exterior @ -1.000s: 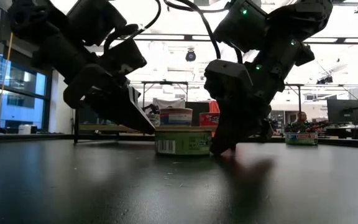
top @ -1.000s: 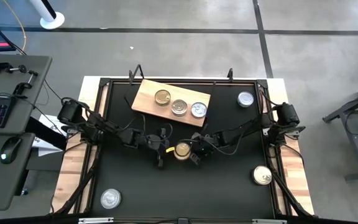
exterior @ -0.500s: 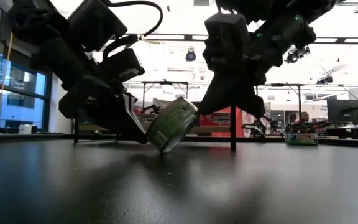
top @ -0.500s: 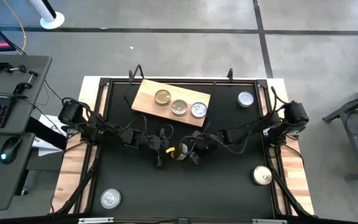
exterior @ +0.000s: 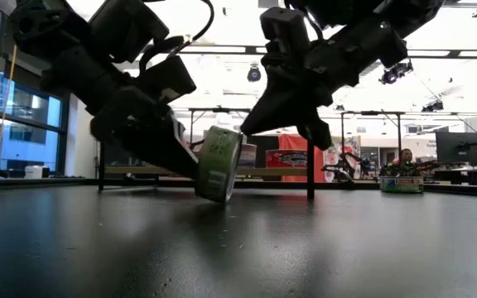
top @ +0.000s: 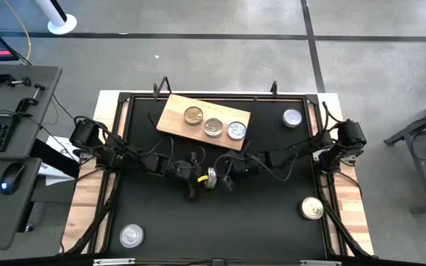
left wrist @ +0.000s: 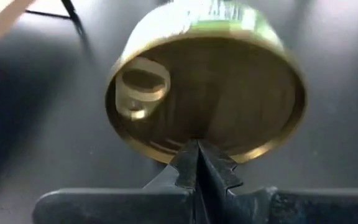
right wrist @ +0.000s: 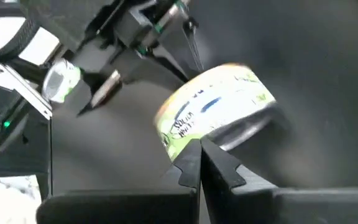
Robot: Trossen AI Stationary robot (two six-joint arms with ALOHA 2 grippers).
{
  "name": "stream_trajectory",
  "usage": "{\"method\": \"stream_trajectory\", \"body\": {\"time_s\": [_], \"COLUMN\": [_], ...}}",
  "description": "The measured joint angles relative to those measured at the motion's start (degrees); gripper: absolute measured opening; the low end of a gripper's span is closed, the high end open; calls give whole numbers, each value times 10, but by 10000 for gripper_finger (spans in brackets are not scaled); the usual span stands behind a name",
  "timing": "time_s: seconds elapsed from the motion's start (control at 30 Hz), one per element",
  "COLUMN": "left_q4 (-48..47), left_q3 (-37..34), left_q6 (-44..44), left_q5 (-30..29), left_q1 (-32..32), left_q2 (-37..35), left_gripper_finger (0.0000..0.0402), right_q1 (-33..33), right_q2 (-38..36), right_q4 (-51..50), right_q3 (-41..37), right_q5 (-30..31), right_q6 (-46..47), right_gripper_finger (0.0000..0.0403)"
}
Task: Stack canned seafood by type on shelf
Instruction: Stack the top left green tuna can on top of the other green tuna can on the shelf
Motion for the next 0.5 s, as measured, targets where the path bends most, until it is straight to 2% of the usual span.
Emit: {"method": "stream_trajectory", "body": {"time_s": [0.3,0.5], "left_q4": [30,42], "left_q3": [0,0], "left_q6": [-34,-74], "left_q5": [-13,-43], "left_q1": [-1,-10], "left_q2": [0,0], "left_gripper_finger": [0,0], "right_q1": [0,0], "right_q2": [0,0], "right_q4": [34,42], "right_q3": [0,0], "right_q5": [-3,-9], "right_q6": [-26,-37], "right_gripper_finger": [0,0]}}
